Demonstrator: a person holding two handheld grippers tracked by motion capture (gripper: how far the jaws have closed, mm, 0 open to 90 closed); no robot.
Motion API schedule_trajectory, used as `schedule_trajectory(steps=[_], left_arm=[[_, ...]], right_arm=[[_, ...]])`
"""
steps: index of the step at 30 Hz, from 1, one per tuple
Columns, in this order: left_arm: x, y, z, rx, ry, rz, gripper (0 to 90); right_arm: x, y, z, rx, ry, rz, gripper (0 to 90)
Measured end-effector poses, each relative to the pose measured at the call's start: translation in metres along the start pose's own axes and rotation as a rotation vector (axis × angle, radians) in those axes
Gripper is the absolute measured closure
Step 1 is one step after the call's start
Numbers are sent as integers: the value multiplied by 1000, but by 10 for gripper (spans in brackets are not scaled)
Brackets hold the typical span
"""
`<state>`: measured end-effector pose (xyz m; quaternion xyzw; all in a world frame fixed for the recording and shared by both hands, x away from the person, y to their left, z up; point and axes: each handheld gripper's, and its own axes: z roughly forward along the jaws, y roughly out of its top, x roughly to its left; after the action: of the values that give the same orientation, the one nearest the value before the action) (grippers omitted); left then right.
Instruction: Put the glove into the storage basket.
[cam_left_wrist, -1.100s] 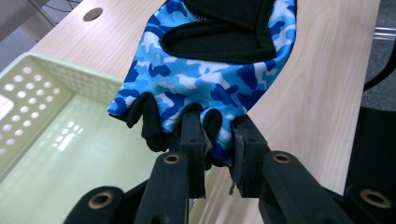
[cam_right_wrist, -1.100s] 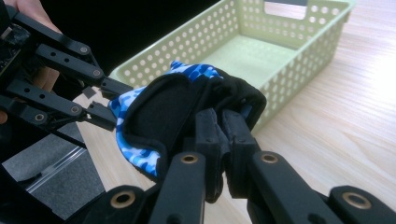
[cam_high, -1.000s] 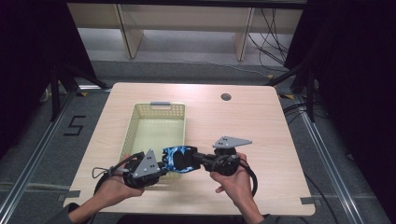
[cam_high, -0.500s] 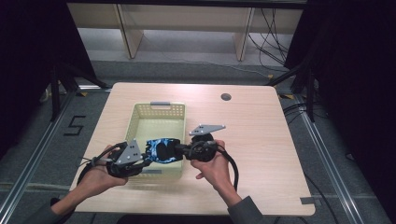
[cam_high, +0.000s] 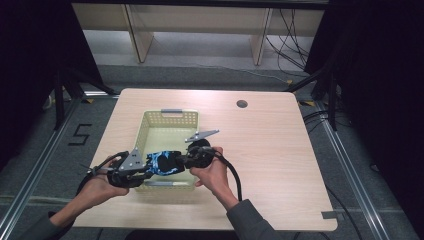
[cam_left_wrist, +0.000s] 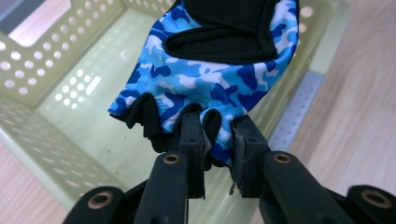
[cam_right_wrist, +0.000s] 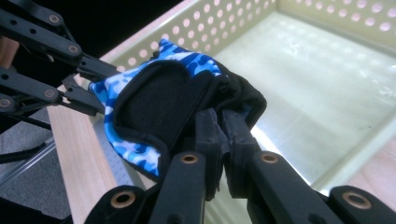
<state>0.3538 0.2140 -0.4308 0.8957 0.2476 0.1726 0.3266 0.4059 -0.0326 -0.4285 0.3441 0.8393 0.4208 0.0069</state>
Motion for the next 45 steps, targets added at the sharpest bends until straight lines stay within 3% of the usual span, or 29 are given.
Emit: schedule_trajectory(steps=[5,6,10,14,21,23,28,30,34,36,39,42,43,45], left_arm=[[6,-4,2,11,-11,-25,766],[7,-5,2,22,-6,-9,765],[8,-6,4,25,-16,-5,764],[7,-6,5,33,-23,-15,763],[8,-5,8,66,-33,14,762],[8,-5,9,68,-30,-3,761],[8,-5,12,78,-32,8,759],[8,-4,13,78,-36,1,759],[11,-2,13,93,-45,24,759],[12,-1,12,110,-56,12,757],[12,-1,13,97,-46,3,752],[13,-1,15,110,-56,14,747],[13,-1,16,107,-62,11,745],[13,0,17,118,-69,2,731]], right_arm=[[-1,1,13,28,17,22,868],[-2,2,15,27,14,14,868],[0,1,20,31,0,25,868],[-1,2,21,50,-6,9,868],[-2,1,26,65,-8,23,868],[-3,1,27,65,-14,17,868],[-3,1,28,76,-21,7,867],[-3,1,28,84,-28,15,867],[-4,1,29,92,-36,18,867],[-3,1,28,98,-38,14,868],[-3,1,28,112,-34,30,867],[-2,1,29,114,-51,35,867],[-4,1,30,102,-40,2,867],[-1,1,29,137,-57,44,867]])
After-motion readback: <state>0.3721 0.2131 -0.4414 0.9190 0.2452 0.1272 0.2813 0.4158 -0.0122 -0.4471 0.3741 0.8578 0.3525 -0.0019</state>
